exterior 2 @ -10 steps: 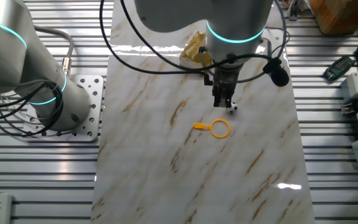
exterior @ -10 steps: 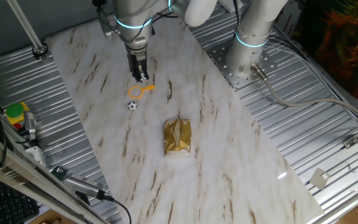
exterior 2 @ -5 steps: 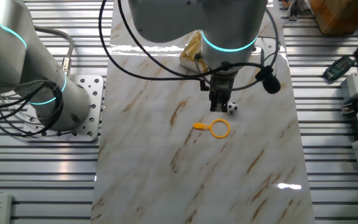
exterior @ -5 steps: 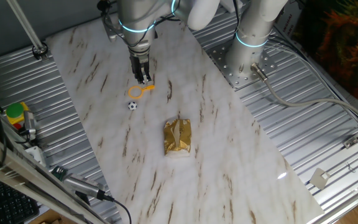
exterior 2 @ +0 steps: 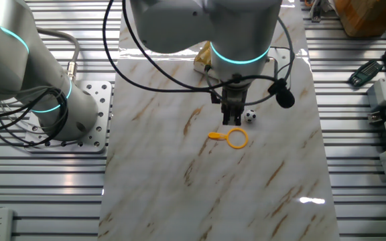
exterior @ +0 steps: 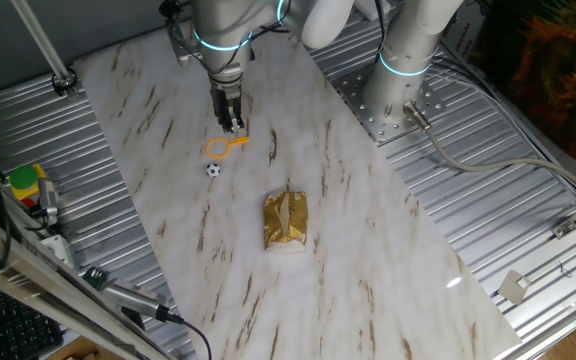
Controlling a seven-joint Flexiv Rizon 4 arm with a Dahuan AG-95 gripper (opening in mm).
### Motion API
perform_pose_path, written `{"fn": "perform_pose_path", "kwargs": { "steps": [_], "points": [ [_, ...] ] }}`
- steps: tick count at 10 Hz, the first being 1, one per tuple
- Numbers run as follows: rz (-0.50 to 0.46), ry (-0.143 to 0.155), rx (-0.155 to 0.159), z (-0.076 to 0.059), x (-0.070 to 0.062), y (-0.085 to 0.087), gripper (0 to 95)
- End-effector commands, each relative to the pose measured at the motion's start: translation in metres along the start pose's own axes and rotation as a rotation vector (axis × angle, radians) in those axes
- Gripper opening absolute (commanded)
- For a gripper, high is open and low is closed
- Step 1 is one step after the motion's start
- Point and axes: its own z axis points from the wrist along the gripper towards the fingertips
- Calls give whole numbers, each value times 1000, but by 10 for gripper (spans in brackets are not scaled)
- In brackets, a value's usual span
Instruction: Attach the bubble ring to the ball
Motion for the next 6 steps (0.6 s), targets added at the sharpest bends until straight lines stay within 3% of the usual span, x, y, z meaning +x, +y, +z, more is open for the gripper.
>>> {"fn": "perform_pose_path", "kwargs": {
  "steps": [1, 6],
  "points": [
    [-2, 1, -2, 1, 1, -2, 0],
    [10, 2, 0, 13, 7, -9, 0]
  ]
}}
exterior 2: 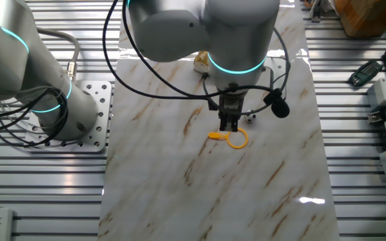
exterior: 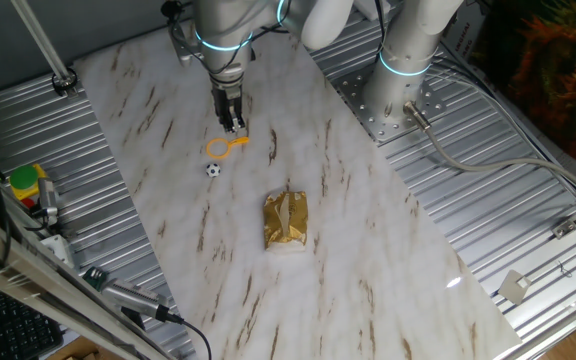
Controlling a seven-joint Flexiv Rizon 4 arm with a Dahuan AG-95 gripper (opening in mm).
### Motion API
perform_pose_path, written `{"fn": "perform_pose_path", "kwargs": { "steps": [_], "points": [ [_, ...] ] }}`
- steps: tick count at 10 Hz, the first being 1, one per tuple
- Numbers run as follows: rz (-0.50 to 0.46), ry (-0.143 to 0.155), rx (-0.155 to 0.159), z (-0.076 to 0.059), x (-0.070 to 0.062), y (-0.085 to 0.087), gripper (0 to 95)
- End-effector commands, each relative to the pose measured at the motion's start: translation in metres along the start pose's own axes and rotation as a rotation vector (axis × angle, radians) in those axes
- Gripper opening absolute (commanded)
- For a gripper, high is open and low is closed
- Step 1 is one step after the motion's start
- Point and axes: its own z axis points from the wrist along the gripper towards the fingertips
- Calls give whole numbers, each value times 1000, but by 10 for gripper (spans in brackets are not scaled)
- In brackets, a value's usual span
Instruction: Attach the bubble ring to the ball
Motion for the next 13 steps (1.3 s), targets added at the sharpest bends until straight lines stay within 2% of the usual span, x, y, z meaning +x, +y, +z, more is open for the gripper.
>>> {"fn": "perform_pose_path", "kwargs": {
  "steps": [1, 9, 13],
  "points": [
    [14, 3, -6, 2, 2, -3, 0],
    [43, 2, -10, 17, 7, -5, 0],
    [45, 1, -13, 19, 10, -6, 0]
  ]
}}
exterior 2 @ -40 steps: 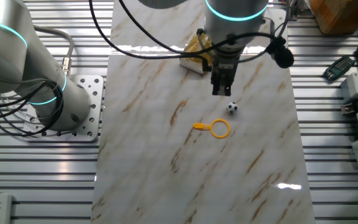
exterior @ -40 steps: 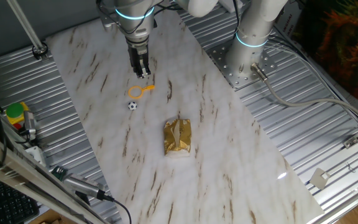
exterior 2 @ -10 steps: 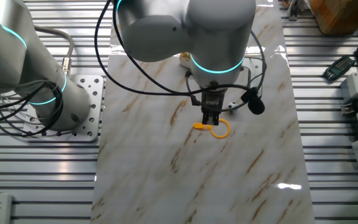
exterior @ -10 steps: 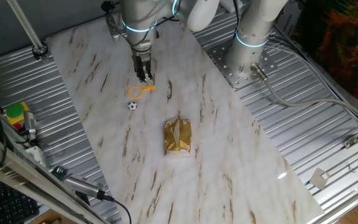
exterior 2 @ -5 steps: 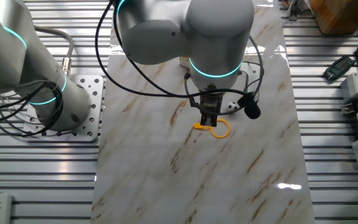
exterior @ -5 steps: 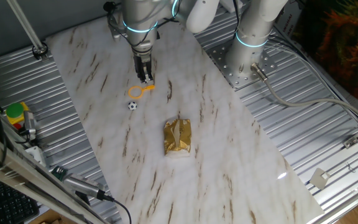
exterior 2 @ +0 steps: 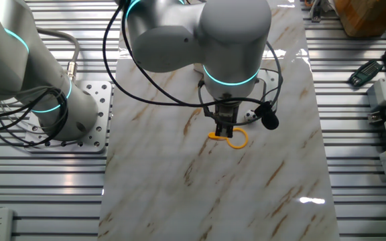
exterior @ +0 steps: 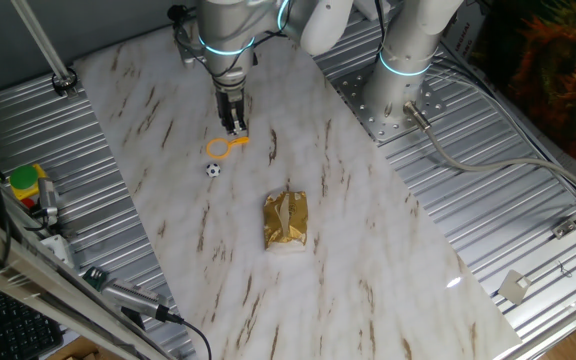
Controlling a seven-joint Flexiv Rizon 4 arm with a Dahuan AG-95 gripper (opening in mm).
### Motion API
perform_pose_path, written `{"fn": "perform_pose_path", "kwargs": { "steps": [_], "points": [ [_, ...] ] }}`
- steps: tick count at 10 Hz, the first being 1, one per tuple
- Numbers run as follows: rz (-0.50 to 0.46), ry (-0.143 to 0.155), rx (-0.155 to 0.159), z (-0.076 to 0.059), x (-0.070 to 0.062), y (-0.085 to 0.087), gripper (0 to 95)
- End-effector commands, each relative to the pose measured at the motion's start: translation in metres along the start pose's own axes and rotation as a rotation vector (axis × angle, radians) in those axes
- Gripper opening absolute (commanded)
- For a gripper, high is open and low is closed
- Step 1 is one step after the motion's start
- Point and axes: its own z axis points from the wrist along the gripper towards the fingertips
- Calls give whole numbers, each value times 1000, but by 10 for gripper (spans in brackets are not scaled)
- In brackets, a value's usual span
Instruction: Attach the bubble ring to the ball
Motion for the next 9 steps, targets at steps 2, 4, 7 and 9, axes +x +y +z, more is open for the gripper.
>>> {"fn": "perform_pose_path", "kwargs": {
  "steps": [2, 4, 7, 9],
  "points": [
    [-1, -4, 2, 2, 5, -1, 0],
    [-1, -5, 1, 4, 6, -2, 0],
    [-2, -7, 2, 6, 7, -2, 0],
    [-2, -7, 2, 7, 7, -2, 0]
  ]
}}
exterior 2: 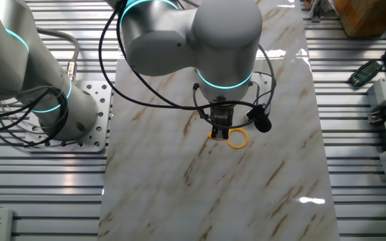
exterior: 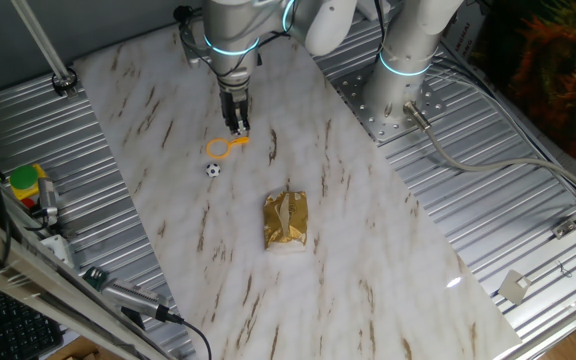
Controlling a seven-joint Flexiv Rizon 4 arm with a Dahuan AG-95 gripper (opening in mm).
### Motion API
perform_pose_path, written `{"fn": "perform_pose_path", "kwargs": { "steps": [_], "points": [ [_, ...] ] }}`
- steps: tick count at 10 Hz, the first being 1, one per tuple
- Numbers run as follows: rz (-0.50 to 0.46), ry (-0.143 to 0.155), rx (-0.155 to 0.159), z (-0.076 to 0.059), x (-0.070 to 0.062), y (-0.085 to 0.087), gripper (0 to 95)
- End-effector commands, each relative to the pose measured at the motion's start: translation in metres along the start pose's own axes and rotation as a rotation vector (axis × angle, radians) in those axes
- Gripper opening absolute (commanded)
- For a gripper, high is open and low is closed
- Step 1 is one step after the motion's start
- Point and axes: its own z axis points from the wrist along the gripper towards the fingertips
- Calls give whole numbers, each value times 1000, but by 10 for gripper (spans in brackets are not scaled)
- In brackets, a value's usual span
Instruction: Attach the bubble ring to the ball
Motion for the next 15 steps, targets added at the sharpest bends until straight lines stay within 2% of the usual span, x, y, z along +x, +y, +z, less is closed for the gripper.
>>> {"fn": "perform_pose_path", "kwargs": {
  "steps": [1, 2, 15],
  "points": [
    [-2, -1, 3, -1, 0, -1, 0],
    [-8, -3, 2, -1, 1, -1, 190],
    [-15, -22, 0, 12, 4, -4, 190]
  ]
}}
